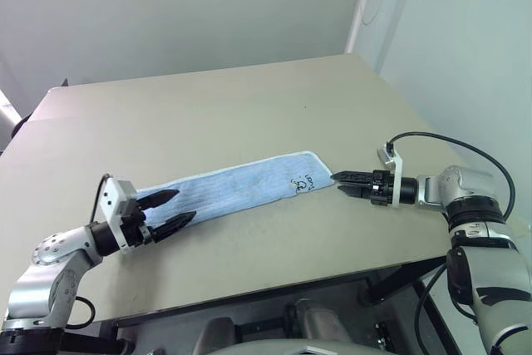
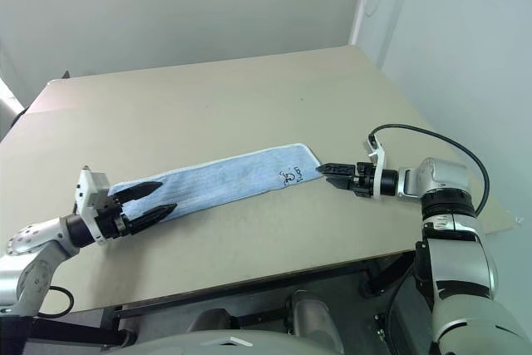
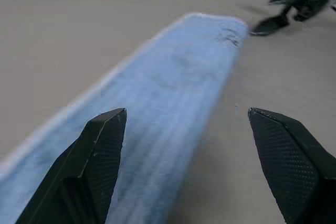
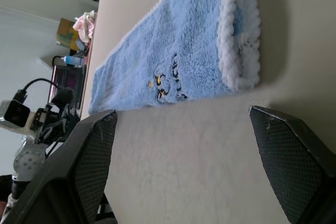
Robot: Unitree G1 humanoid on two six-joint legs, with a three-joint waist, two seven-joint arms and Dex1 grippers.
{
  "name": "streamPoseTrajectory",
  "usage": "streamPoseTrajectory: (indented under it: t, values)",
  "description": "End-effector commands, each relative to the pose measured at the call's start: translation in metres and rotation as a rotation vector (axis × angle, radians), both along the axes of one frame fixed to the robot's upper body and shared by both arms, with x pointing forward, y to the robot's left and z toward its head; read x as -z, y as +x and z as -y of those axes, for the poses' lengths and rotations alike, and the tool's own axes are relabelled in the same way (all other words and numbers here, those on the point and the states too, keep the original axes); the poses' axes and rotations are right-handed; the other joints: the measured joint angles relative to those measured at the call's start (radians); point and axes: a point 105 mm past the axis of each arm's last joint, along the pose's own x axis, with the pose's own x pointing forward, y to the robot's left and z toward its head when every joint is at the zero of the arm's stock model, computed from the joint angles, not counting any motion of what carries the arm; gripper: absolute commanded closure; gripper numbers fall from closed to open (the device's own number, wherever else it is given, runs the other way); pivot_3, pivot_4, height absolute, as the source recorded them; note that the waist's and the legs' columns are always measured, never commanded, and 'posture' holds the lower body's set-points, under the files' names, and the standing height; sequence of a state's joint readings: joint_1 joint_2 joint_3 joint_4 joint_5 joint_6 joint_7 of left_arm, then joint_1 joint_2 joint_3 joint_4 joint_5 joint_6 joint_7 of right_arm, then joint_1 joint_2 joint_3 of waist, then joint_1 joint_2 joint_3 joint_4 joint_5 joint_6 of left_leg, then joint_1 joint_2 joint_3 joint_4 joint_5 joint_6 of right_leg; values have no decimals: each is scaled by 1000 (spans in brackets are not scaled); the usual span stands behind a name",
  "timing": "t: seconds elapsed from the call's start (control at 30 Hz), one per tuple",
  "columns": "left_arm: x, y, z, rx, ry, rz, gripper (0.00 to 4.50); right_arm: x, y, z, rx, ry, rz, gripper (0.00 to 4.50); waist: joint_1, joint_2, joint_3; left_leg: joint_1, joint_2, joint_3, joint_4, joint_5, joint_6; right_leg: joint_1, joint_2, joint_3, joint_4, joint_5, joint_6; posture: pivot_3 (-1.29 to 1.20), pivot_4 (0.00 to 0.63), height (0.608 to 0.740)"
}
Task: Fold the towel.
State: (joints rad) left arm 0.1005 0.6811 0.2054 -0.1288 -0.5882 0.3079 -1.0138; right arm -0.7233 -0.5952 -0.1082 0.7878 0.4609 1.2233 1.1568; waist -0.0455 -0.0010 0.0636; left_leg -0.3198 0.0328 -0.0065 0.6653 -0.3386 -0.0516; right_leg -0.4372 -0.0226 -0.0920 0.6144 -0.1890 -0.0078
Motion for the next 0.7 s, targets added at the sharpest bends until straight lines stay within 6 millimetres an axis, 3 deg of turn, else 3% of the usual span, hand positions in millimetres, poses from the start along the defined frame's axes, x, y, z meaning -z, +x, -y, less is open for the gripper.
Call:
streamPoseTrajectory:
  t: [0.03,0.23,0.5,0.6,0.7]
  values:
    - [-10,11,5,17,0,36,595,-11,11,-16,6,71,45,314,0,0,0,0,0,0,0,0,0,0,0,0,0,0,0,0,0,740]
    - [-6,16,12,31,13,32,595,4,31,-34,84,30,31,314,-15,-1,0,1,1,0,0,0,0,0,8,8,0,2,2,0,0,740]
    - [-3,12,9,-1,28,33,595,2,44,-46,128,28,27,314,-25,-3,-1,5,0,-1,0,0,0,2,12,15,0,0,-1,0,0,740]
    - [-4,13,4,-23,35,38,595,2,48,-54,122,20,20,955,-25,-4,-1,5,0,-3,0,0,0,2,13,15,0,0,-1,0,0,740]
    - [-5,14,1,-41,39,42,595,0,41,-65,49,43,-2,1982,-25,-4,-1,5,0,-4,-1,0,0,1,14,15,1,0,-1,0,0,740]
